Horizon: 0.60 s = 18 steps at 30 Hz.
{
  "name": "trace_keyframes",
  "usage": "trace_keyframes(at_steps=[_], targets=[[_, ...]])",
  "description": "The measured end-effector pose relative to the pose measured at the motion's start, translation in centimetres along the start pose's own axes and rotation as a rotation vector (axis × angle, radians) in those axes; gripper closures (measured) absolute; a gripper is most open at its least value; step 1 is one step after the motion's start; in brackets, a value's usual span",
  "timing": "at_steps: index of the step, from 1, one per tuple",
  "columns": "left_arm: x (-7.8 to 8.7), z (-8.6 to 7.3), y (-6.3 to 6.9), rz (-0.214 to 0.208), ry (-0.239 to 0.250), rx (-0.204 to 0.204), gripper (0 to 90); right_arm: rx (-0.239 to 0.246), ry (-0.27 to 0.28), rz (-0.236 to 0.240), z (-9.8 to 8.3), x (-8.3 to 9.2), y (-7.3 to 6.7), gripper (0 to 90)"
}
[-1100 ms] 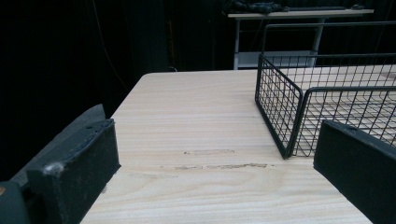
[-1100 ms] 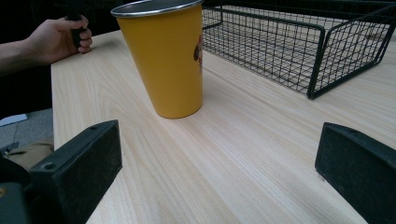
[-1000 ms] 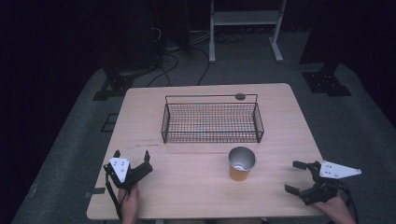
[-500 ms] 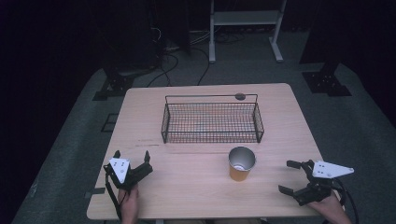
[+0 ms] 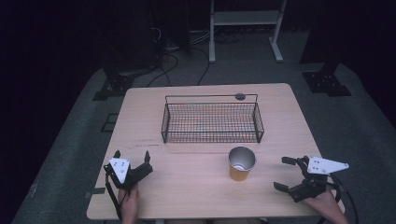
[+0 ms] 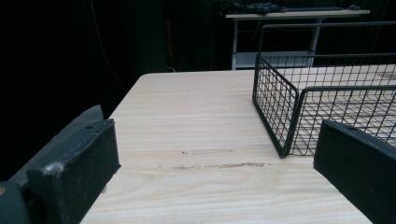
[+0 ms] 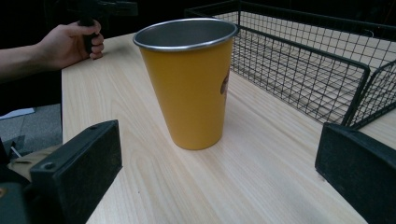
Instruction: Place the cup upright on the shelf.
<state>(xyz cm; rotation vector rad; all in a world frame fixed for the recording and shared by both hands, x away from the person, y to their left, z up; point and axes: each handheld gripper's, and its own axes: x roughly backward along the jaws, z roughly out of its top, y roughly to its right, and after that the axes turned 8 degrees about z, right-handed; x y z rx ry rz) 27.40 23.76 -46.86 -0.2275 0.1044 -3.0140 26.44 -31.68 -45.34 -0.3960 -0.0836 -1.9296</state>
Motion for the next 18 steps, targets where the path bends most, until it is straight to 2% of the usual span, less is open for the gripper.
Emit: trace_keyframes(at_steps=[18], targets=[[0.0,0.0,0.0,-0.001,0.002,-0.003,0.0,0.012,-0.036,0.022,1.8,-2.2,-0.1,0.0]])
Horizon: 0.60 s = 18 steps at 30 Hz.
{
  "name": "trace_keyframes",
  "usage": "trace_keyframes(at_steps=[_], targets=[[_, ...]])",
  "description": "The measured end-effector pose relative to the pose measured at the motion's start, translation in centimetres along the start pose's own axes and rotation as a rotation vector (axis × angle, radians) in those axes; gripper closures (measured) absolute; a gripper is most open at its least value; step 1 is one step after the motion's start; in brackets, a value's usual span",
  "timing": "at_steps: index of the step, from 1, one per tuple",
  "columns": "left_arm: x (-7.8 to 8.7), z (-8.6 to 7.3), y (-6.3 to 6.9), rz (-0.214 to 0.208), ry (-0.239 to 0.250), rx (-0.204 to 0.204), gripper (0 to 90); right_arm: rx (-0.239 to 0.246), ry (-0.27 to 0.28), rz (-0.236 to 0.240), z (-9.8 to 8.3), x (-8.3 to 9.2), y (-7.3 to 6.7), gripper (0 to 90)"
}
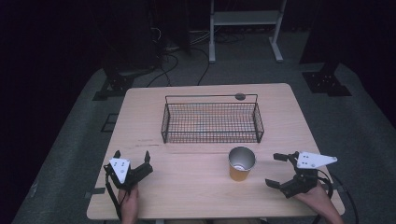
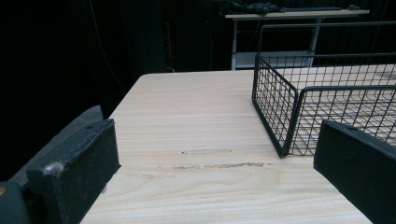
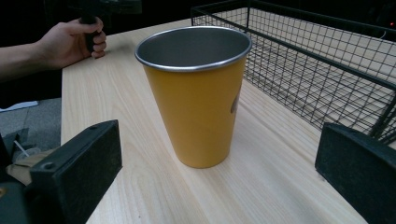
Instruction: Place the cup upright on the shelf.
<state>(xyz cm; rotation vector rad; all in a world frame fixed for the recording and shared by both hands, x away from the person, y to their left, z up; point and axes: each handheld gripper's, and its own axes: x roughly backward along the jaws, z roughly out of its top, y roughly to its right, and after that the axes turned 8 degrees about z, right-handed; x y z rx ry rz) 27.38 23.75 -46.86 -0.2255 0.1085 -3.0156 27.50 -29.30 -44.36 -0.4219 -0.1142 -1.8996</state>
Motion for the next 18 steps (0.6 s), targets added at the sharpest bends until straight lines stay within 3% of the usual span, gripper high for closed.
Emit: trace_keyframes(at_steps=[18], targets=[[0.0,0.0,0.0,-0.002,0.000,-0.001,0.0,-0.032,-0.013,0.024,0.6,-2.2,0.6,0.0]])
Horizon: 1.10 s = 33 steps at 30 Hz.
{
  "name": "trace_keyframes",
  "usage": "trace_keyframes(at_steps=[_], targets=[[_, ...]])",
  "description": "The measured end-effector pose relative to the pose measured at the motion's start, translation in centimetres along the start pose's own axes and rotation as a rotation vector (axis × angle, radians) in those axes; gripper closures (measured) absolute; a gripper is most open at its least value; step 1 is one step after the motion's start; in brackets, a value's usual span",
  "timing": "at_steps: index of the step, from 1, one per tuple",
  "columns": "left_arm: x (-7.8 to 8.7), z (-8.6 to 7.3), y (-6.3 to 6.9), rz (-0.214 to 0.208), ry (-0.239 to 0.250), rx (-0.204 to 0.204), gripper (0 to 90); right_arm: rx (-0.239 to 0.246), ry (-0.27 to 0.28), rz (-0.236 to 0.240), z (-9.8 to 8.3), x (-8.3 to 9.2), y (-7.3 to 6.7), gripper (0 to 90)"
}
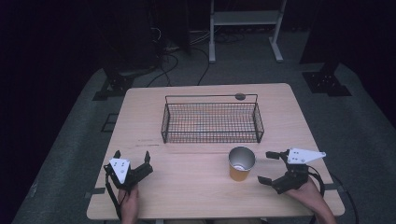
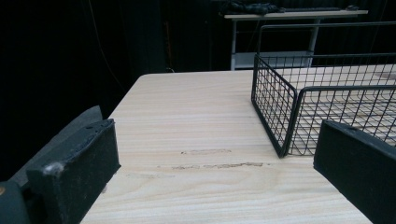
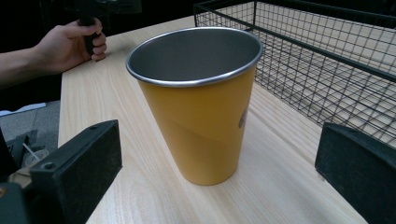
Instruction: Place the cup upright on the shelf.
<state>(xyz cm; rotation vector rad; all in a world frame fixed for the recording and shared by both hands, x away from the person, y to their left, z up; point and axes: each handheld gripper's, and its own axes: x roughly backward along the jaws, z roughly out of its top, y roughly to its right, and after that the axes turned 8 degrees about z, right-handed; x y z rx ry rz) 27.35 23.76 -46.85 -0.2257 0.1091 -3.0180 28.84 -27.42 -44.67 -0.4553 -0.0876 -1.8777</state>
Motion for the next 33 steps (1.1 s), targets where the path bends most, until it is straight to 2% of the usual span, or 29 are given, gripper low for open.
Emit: trace_keyframes(at_steps=[6,17,33], targets=[[0.0,0.0,0.0,-0.001,0.001,-0.001,0.0,-0.003,-0.018,0.012,0.2,-0.7,-0.1,0.0],[0.0,0.0,0.0,0.000,0.002,-0.001,0.0,0.022,-0.050,0.032,1.4,-2.7,-0.2,0.0],[0.0,0.0,0.0,0.000,0.001,0.001,0.0,0.024,-0.078,0.033,1.8,-5.1,-0.1,0.0]])
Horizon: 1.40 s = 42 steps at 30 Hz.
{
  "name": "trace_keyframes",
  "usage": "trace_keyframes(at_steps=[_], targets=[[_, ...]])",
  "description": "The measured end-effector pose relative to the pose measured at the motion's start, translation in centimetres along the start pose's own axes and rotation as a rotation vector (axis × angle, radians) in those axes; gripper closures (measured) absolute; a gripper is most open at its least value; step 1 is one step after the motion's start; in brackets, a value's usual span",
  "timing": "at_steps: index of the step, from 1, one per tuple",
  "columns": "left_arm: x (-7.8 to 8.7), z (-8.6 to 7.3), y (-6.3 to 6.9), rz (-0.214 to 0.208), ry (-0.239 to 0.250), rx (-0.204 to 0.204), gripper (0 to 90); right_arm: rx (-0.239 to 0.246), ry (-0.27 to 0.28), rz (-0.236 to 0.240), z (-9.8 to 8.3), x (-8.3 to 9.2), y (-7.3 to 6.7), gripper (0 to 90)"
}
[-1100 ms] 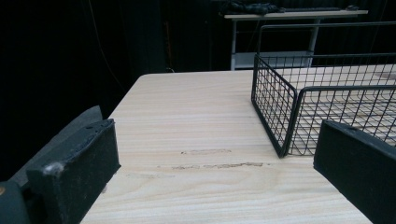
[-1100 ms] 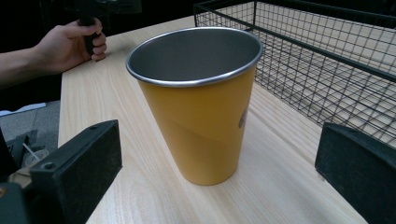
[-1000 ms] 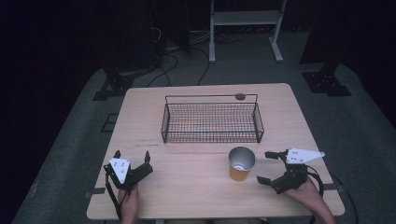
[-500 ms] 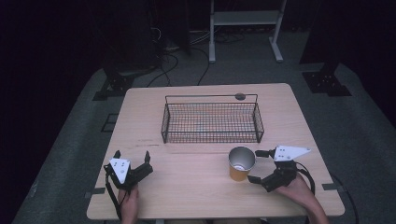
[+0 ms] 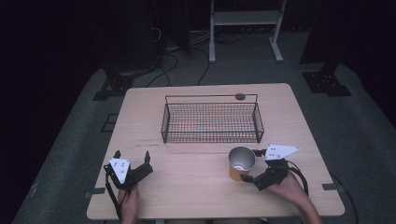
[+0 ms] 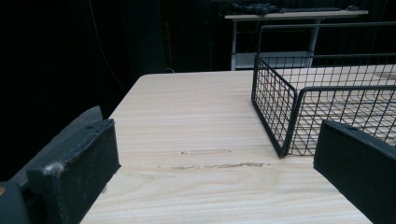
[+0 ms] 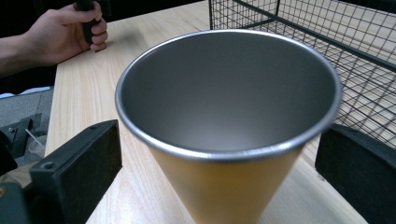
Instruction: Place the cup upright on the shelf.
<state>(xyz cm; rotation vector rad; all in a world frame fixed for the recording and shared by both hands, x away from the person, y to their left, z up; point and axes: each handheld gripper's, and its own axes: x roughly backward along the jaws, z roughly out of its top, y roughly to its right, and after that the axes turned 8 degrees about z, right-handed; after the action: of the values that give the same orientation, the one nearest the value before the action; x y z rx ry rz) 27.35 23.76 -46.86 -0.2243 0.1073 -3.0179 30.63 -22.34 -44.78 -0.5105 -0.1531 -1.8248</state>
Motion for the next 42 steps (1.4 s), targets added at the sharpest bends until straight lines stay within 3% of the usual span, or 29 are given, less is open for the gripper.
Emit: trace_keyframes(at_steps=[21,23,25,39,42], targets=[[0.0,0.0,0.0,0.000,0.000,0.001,0.0,0.015,-0.009,0.020,1.1,-2.0,0.5,0.0],[0.0,0.0,0.0,0.000,0.000,0.002,0.0,0.017,-0.010,0.018,1.1,-2.0,0.5,0.0],[0.0,0.0,0.0,0.000,0.001,0.002,0.0,0.020,-0.003,0.019,1.1,-1.9,0.5,11.3],[0.0,0.0,-0.1,0.001,0.000,0.004,0.0,0.022,-0.006,0.021,1.2,-1.8,0.7,11.8],[0.0,0.0,0.0,0.001,0.001,0.001,0.0,0.021,0.017,0.026,1.4,-1.4,0.7,11.9]])
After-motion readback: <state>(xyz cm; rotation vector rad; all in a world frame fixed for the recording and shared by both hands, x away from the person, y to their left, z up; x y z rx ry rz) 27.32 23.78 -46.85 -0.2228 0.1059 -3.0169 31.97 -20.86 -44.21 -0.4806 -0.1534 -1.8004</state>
